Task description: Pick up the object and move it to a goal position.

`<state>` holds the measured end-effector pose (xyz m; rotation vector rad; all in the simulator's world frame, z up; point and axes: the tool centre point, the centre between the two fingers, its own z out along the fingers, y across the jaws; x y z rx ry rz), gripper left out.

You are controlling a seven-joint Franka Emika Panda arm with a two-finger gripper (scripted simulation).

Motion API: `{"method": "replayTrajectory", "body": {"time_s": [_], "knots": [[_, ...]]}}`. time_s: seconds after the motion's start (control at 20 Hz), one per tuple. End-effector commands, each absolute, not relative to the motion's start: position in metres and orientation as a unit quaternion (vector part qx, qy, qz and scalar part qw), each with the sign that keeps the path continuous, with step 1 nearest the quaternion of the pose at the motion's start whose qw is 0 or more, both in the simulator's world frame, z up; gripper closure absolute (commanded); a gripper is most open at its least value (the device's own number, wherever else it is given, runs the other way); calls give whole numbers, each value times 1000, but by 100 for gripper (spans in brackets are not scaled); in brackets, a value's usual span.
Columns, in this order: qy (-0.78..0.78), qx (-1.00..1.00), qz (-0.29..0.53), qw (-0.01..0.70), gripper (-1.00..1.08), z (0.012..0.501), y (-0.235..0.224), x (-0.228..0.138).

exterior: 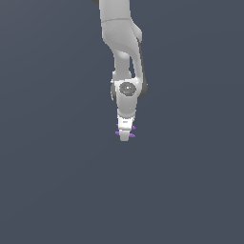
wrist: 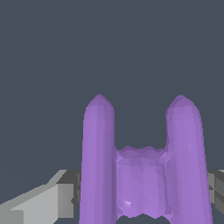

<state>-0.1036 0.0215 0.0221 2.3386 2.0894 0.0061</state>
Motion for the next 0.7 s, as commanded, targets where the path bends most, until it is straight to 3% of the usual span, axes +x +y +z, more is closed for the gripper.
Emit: {"method": "replayTrajectory", "body": {"time_s": [0.0, 0.05, 0.65], "knots": [[665, 747, 0, 0, -92, 15, 20, -106], [665, 747, 0, 0, 108, 15, 20, -106], [667, 745, 3, 4, 108, 22, 23, -102]]}}
